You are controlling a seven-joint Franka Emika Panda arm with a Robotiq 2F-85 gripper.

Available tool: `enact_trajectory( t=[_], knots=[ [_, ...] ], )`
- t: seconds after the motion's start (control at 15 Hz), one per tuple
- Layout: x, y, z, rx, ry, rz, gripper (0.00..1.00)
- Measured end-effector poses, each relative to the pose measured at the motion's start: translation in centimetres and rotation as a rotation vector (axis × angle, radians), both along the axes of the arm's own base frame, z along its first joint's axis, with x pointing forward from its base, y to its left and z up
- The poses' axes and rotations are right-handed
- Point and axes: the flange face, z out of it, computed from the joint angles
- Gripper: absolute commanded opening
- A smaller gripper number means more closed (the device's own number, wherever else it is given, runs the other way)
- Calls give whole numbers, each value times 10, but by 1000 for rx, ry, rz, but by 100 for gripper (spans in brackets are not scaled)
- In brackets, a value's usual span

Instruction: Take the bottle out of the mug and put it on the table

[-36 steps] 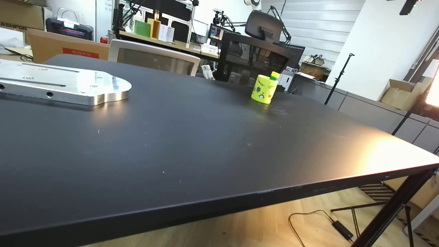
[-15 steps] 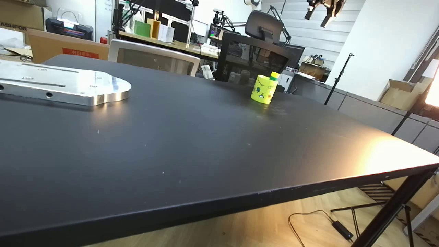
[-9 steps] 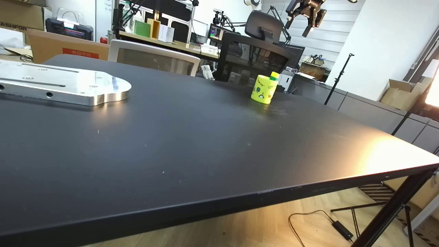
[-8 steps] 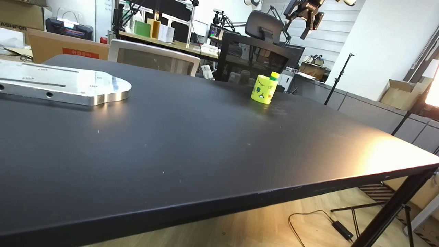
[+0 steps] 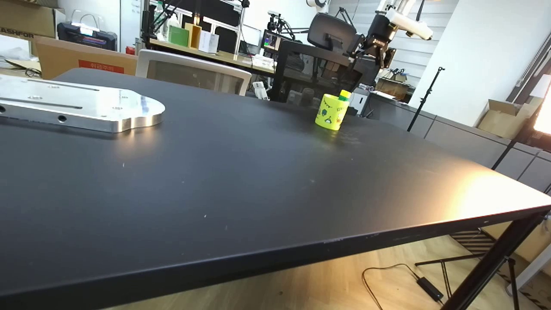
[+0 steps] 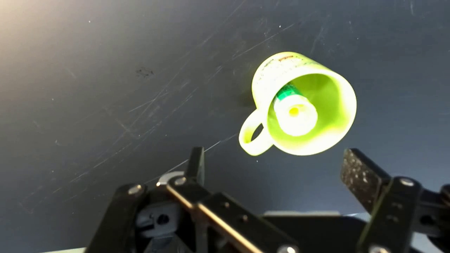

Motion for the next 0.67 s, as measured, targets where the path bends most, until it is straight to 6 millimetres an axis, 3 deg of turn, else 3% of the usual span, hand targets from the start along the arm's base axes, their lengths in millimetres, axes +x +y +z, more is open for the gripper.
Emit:
enact_trajectory(
  t=[0.47, 0.53, 0.67],
  knots=[
    [-1, 12, -35, 40, 38, -4, 100],
    [-1, 13, -39, 44, 43, -6, 75],
    [-1, 14, -46, 45, 51, -6, 69]
  ],
)
